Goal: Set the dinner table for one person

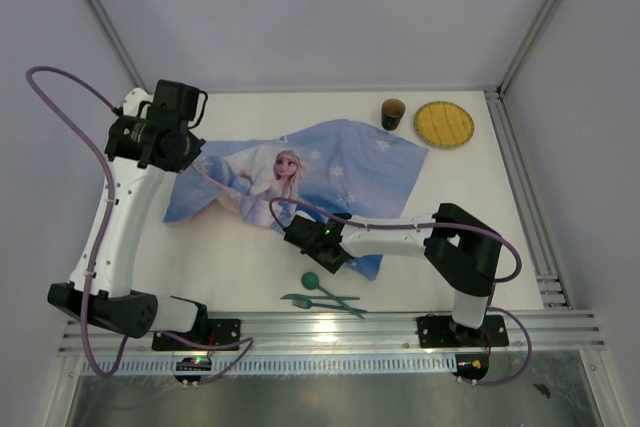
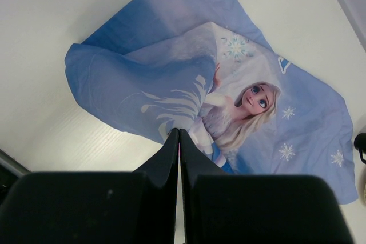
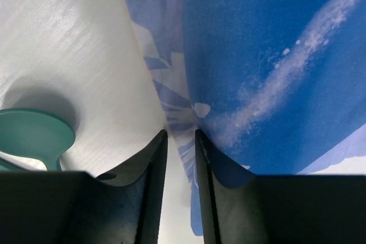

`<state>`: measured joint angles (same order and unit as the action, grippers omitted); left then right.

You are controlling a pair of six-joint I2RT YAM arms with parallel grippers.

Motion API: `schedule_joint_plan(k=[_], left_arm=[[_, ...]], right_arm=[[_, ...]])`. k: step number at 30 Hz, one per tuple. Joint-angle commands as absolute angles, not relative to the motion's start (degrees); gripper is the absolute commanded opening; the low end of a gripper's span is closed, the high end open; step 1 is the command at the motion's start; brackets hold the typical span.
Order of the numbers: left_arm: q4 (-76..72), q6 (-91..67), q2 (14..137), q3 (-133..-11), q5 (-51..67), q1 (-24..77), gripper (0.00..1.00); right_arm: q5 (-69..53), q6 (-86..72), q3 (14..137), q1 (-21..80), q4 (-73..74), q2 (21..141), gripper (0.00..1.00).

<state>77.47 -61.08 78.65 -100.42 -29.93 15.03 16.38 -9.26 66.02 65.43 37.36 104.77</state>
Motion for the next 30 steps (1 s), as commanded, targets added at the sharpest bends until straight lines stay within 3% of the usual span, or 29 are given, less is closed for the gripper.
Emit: schedule_joint_plan(k=[1,14,21,30], left_arm=[[81.5,-61.0,76.8,-100.5,-31.1,15.0,0.00],[82.1,-60.7,75.3,-101.2,-32.1,15.0,0.00],[84.4,-60.7,73.7,-102.7,-34.4,15.0,0.00],[85.7,-60.6,71.4,-102.7,-35.9,15.0,0.00]], right_arm=[[17.2,-10.9,66.3,65.0,35.5,107.6,0.34],[15.6,-10.7,66.0,65.0,34.7,107.8,0.37],[12.9,-9.8,66.7,64.5,34.4,108.5,0.20],[12.1,-9.4,69.3,63.3,34.4,109.9,0.14]])
